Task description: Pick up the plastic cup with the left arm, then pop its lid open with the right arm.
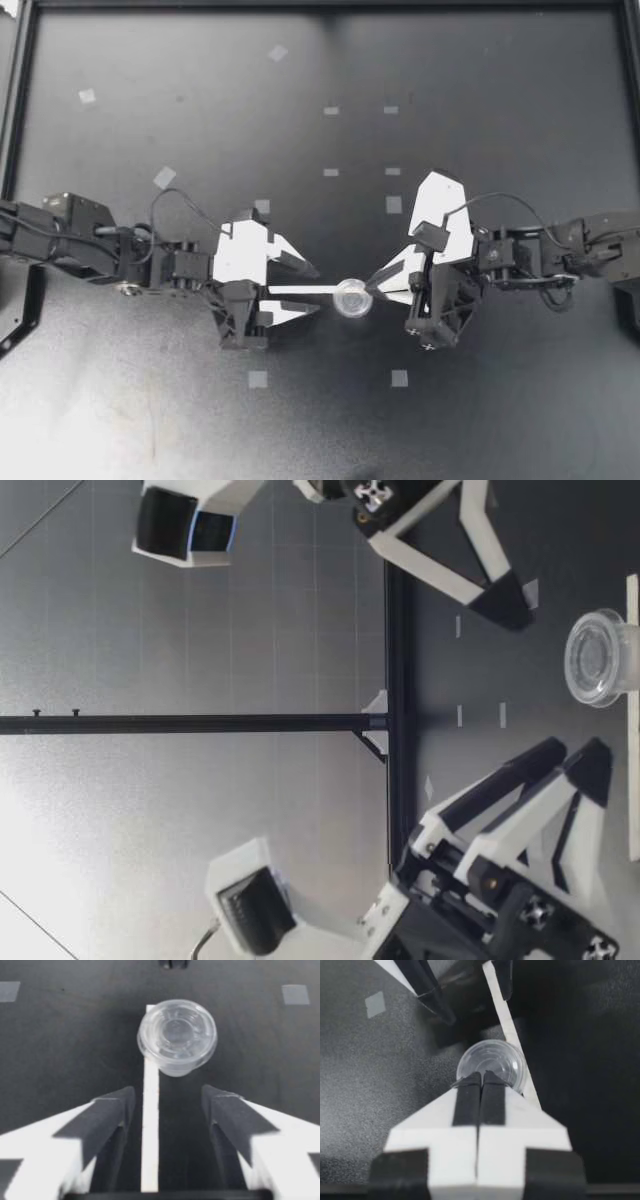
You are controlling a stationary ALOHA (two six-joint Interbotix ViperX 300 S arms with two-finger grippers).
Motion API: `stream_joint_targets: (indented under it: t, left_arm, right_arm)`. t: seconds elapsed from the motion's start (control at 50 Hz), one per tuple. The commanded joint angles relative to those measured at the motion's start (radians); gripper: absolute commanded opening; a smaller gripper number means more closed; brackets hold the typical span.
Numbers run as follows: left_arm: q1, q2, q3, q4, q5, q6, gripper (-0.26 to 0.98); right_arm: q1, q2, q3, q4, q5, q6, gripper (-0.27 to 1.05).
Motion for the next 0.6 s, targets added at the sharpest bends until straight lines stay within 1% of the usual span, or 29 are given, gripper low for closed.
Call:
stream_joint_targets:
  t: [0.0, 0.14, 0.58]
  left_arm:
    - [-0.009, 0.0, -0.025, 0.003, -0.005, 0.002, 0.59]
    - [-0.018, 0.025, -0.044, 0.003, -0.003, 0.0, 0.6]
    - [-0.02, 0.086, -0.103, 0.003, -0.005, -0.002, 0.6]
  right_arm:
    - [0.006, 0.0, -0.02, 0.0, -0.009, 0.005, -0.17]
    - [0.006, 0.015, -0.021, 0.0, -0.012, 0.012, -0.17]
    - [0.006, 0.074, -0.046, 0.0, -0.023, 0.014, -0.17]
